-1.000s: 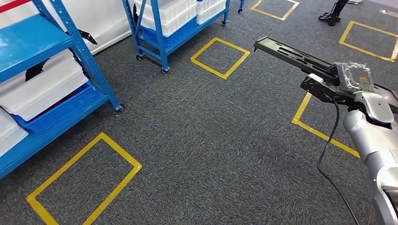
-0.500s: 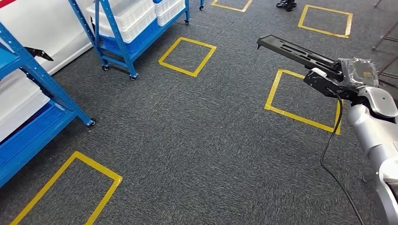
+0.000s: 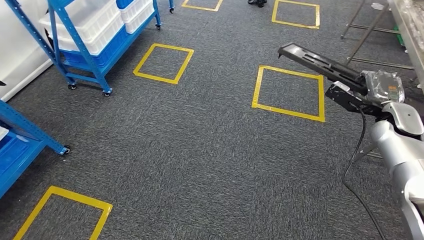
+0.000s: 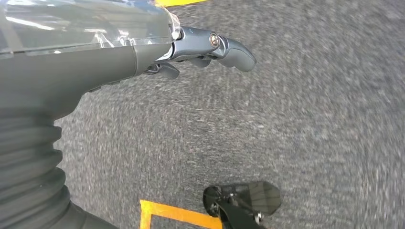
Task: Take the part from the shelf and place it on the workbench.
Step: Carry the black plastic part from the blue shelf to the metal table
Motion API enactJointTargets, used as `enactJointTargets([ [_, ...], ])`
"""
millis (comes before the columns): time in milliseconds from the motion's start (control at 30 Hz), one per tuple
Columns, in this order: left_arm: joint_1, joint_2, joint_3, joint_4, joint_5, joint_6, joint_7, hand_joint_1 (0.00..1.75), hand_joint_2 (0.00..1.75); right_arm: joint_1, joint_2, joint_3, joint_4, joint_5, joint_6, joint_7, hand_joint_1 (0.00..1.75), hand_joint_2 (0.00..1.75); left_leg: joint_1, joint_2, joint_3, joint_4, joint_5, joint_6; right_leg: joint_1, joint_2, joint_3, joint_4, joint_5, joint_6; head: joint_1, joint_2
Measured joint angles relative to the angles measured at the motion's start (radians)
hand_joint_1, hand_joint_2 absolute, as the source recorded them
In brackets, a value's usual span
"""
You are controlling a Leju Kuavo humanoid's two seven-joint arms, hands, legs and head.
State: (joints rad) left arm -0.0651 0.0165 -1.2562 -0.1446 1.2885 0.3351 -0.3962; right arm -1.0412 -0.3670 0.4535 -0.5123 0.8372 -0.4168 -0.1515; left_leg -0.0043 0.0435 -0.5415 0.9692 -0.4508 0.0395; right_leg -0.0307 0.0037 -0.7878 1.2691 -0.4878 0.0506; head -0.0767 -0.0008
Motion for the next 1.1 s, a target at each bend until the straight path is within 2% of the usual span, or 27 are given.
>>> enactJointTargets([
  [33, 0.0, 0.0, -0.002, 0.0, -0.003, 0.001, 0.001, 0.0, 1.75, 0.012, 0.0, 0.0, 0.0, 0.002, -0.003, 0.003, 1.75, 1.75, 0.001, 0.014, 0.0, 0.003, -0.003, -0.004, -0.004, -0.008, 0.026, -0.042, 0.024, 0.005, 0.0, 0.0],
  [100, -0.001, 0.0, -0.007, 0.0, -0.004, 0.002, 0.002, 0.0, 1.75, 0.023, 0.0, 0.002, -0.001, 0.006, -0.007, 0.006, 1.75, 1.75, -0.001, 0.038, -0.002, 0.015, -0.014, -0.015, -0.006, -0.046, 0.104, -0.172, 0.071, 0.008, 0.0, 0.0],
  [133, -0.001, 0.001, -0.008, 0.0, -0.003, 0.002, 0.002, 0.0, 1.75, 0.025, 0.001, 0.003, -0.001, 0.009, -0.009, 0.009, 1.75, 1.75, -0.003, 0.05, -0.003, 0.021, -0.021, -0.022, -0.003, -0.06, 0.13, -0.218, 0.083, 0.003, 0.0, 0.0],
  [167, -0.002, 0.002, -0.01, 0.0, -0.003, 0.002, 0.003, 0.0, 1.75, 0.027, 0.002, 0.004, -0.001, 0.012, -0.012, 0.011, 1.75, 1.75, -0.005, 0.06, -0.002, 0.026, -0.027, -0.028, 0.001, -0.067, 0.142, -0.241, 0.085, -0.004, 0.0, 0.0],
  [233, -0.004, 0.003, -0.012, 0.0, -0.001, 0.003, 0.005, 0.0, 1.75, 0.03, 0.004, 0.006, 0.0, 0.022, -0.015, 0.018, 1.75, 1.75, -0.005, 0.082, 0.003, 0.028, -0.035, -0.041, 0.006, -0.047, 0.14, -0.242, 0.082, -0.022, 0.0, 0.0],
  [267, -0.006, 0.003, -0.012, 0.0, 0.001, 0.004, 0.007, 0.0, 1.75, 0.03, 0.006, 0.007, 0.002, 0.027, -0.015, 0.021, 1.75, 1.75, -0.003, 0.079, 0.005, 0.032, -0.04, -0.048, 0.006, -0.036, 0.139, -0.243, 0.083, -0.029, -0.001, 0.0],
  [333, -0.008, 0.003, -0.013, 0.0, 0.006, 0.006, 0.01, 0.0, 1.75, 0.024, 0.017, 0.011, 0.006, 0.039, -0.016, 0.026, 1.75, 1.75, 0.005, 0.03, -0.014, 0.081, -0.076, -0.057, 0.004, -0.015, 0.139, -0.246, 0.086, -0.043, -0.001, 0.0],
  [367, -0.007, 0.003, -0.013, 0.0, 0.009, 0.009, 0.01, 0.0, 1.75, 0.02, 0.028, 0.014, 0.008, 0.044, -0.016, 0.029, 1.75, 1.75, 0.008, -0.004, -0.039, 0.137, -0.108, -0.059, 0.005, -0.004, 0.139, -0.247, 0.087, -0.049, -0.001, 0.0],
  [400, -0.005, 0.003, -0.013, 0.0, 0.012, 0.011, 0.011, 0.0, 1.75, 0.016, 0.04, 0.018, 0.012, 0.049, -0.016, 0.032, 1.75, 1.75, 0.01, -0.025, -0.073, 0.21, -0.143, -0.059, 0.007, 0.008, 0.138, -0.247, 0.088, -0.054, -0.001, 0.0],
  [433, -0.003, 0.003, -0.013, 0.0, 0.015, 0.014, 0.011, 0.0, 1.75, 0.014, 0.052, 0.022, 0.015, 0.054, -0.016, 0.035, 1.75, 1.75, 0.01, -0.033, -0.107, 0.281, -0.169, -0.058, 0.011, 0.023, 0.138, -0.247, 0.088, -0.057, -0.001, 0.0],
  [467, -0.001, 0.003, -0.013, 0.0, 0.019, 0.016, 0.011, 0.0, 1.75, 0.013, 0.065, 0.026, 0.019, 0.057, -0.015, 0.038, 1.75, 1.75, 0.009, -0.036, -0.132, 0.329, -0.179, -0.055, 0.015, 0.039, 0.138, -0.246, 0.088, -0.06, -0.001, 0.0],
  [500, 0.0, 0.003, -0.013, 0.0, 0.022, 0.018, 0.01, 0.0, 1.75, 0.013, 0.075, 0.03, 0.023, 0.061, -0.015, 0.04, 1.75, 1.75, 0.008, -0.037, -0.142, 0.34, -0.169, -0.051, 0.018, 0.054, 0.138, -0.246, 0.089, -0.061, -0.001, 0.0],
  [533, 0.0, 0.003, -0.013, 0.0, 0.024, 0.02, 0.009, 0.0, 1.75, 0.013, 0.084, 0.033, 0.027, 0.063, -0.015, 0.042, 1.75, 1.75, 0.006, -0.042, -0.133, 0.308, -0.139, -0.045, 0.02, 0.069, 0.139, -0.245, 0.089, -0.061, -0.001, 0.0],
  [567, 0.0, 0.003, -0.013, 0.0, 0.026, 0.021, 0.008, 0.0, 1.75, 0.012, 0.092, 0.037, 0.031, 0.065, -0.015, 0.043, 1.75, 1.75, 0.005, -0.054, -0.11, 0.244, -0.097, -0.038, 0.021, 0.083, 0.139, -0.245, 0.089, -0.061, -0.001, 0.0],
  [633, 0.0, 0.003, -0.013, 0.0, 0.03, 0.022, 0.006, 0.0, 1.75, 0.008, 0.103, 0.041, 0.038, 0.066, -0.015, 0.046, 1.75, 1.75, 0.003, -0.1, -0.055, 0.11, -0.033, -0.025, 0.022, 0.106, 0.137, -0.243, 0.091, -0.058, -0.001, 0.0],
  [667, 0.0, 0.003, -0.012, 0.0, 0.031, 0.023, 0.005, 0.0, 1.75, 0.006, 0.108, 0.043, 0.041, 0.066, -0.016, 0.048, 1.75, 1.75, 0.002, -0.117, -0.039, 0.073, -0.019, -0.021, 0.021, 0.117, 0.134, -0.244, 0.094, -0.053, -0.001, 0.0],
  [700, 0.001, 0.003, -0.012, 0.0, 0.031, 0.023, 0.005, 0.0, 1.75, 0.004, 0.112, 0.044, 0.045, 0.067, -0.016, 0.049, 1.75, 1.75, 0.0, -0.123, -0.032, 0.057, -0.017, -0.017, 0.019, 0.127, 0.131, -0.245, 0.098, -0.048, -0.001, 0.0],
  [767, 0.001, 0.002, -0.012, 0.0, 0.032, 0.024, 0.004, 0.0, 1.75, 0.003, 0.117, 0.047, 0.053, 0.069, -0.018, 0.052, 1.75, 1.75, 0.001, -0.1, -0.026, 0.044, -0.01, -0.011, 0.014, 0.145, 0.126, -0.249, 0.104, -0.035, -0.001, 0.0],
  [800, -0.001, 0.001, -0.012, 0.0, 0.032, 0.024, 0.003, 0.0, 1.75, 0.003, 0.117, 0.048, 0.056, 0.071, -0.019, 0.053, 1.75, 1.75, 0.002, -0.087, -0.022, 0.032, -0.003, -0.007, 0.016, 0.129, 0.122, -0.244, 0.1, -0.031, 0.0, 0.0],
  [833, -0.002, -0.001, -0.012, 0.0, 0.032, 0.024, 0.003, 0.0, 1.75, 0.001, 0.118, 0.049, 0.06, 0.073, -0.02, 0.054, 1.75, 1.75, 0.003, -0.073, -0.019, 0.021, 0.004, -0.002, 0.019, 0.1, 0.112, -0.224, 0.084, -0.028, 0.0, 0.0],
  [900, -0.002, -0.002, -0.011, 0.0, 0.032, 0.024, 0.002, 0.0, 1.75, -0.003, 0.123, 0.05, 0.065, 0.08, -0.023, 0.058, 1.75, 1.75, 0.0, -0.047, -0.017, 0.008, 0.012, 0.003, 0.022, 0.03, 0.065, -0.124, 0.025, -0.024, 0.001, 0.0],
  [933, -0.001, -0.002, -0.011, 0.0, 0.033, 0.024, 0.002, 0.0, 1.75, -0.003, 0.127, 0.052, 0.067, 0.083, -0.025, 0.061, 1.75, 1.75, -0.001, -0.033, -0.018, 0.008, 0.012, 0.005, 0.02, 0.015, 0.036, -0.059, -0.005, -0.02, 0.001, 0.0],
  [967, 0.0, -0.003, -0.011, 0.0, 0.033, 0.024, 0.002, 0.0, 1.75, -0.002, 0.13, 0.055, 0.07, 0.085, -0.025, 0.063, 1.75, 1.75, -0.002, -0.018, -0.019, 0.009, 0.012, 0.005, 0.016, 0.009, 0.014, -0.007, -0.023, -0.016, 0.001, 0.0],
  [1000, 0.001, -0.003, -0.011, 0.0, 0.033, 0.024, 0.002, 0.0, 1.75, 0.0, 0.133, 0.058, 0.073, 0.087, -0.026, 0.065, 1.75, 1.75, -0.001, -0.004, -0.02, 0.01, 0.011, 0.004, 0.011, 0.005, 0.007, 0.013, -0.023, -0.011, 0.001, 0.0],
  [1033, 0.001, -0.004, -0.011, 0.0, 0.032, 0.024, 0.002, 0.0, 1.75, 0.001, 0.135, 0.06, 0.077, 0.09, -0.026, 0.066, 1.75, 1.75, -0.001, 0.01, -0.021, 0.012, 0.009, 0.002, 0.006, -0.001, 0.02, -0.005, -0.007, -0.007, 0.001, 0.0],
  [1067, 0.001, -0.006, -0.011, 0.0, 0.032, 0.024, 0.002, 0.0, 1.75, 0.002, 0.136, 0.062, 0.079, 0.092, -0.027, 0.068, 1.75, 1.75, 0.0, 0.022, -0.021, 0.015, 0.006, -0.001, 0.003, -0.014, 0.052, -0.059, 0.021, -0.003, 0.001, 0.0],
  [1100, 0.0, -0.007, -0.011, 0.0, 0.031, 0.024, 0.001, 0.0, 1.75, 0.001, 0.137, 0.063, 0.081, 0.094, -0.028, 0.069, 1.75, 1.75, 0.0, 0.034, -0.022, 0.02, 0.002, -0.005, 0.002, -0.038, 0.093, -0.129, 0.047, 0.0, 0.001, 0.0],
])
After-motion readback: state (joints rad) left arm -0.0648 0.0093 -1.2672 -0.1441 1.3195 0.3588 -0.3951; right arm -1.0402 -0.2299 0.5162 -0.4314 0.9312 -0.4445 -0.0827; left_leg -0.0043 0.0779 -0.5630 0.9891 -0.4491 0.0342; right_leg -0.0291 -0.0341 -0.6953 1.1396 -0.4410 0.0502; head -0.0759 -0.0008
